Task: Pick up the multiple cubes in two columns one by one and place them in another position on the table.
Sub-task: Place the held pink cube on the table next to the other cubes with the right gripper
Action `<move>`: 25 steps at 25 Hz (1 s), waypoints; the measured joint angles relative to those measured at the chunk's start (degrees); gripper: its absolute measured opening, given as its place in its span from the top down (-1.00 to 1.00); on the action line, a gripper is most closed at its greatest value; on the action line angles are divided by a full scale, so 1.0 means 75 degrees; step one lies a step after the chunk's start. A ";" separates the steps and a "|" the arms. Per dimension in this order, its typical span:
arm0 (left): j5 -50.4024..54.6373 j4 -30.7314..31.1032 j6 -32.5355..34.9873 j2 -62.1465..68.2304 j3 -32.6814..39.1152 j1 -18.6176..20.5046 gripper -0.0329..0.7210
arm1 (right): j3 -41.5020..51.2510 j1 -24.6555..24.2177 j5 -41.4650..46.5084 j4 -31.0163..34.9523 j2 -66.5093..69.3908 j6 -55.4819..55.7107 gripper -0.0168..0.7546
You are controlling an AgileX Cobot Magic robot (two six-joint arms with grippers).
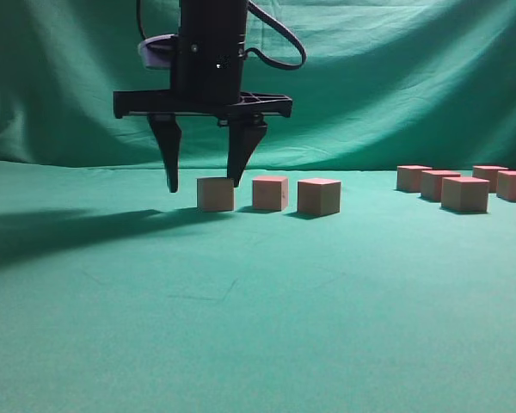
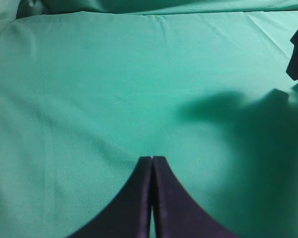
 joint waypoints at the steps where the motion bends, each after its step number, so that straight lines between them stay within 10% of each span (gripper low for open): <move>1: 0.0000 0.0000 0.0000 0.0000 0.0000 0.0000 0.91 | 0.0000 0.0000 -0.0023 0.0000 0.0000 -0.0017 -0.13; 25: 0.0000 0.0000 0.0000 0.0000 0.0000 0.0000 0.91 | -0.1853 0.0000 0.1011 -0.0175 -0.1914 -0.1023 -0.20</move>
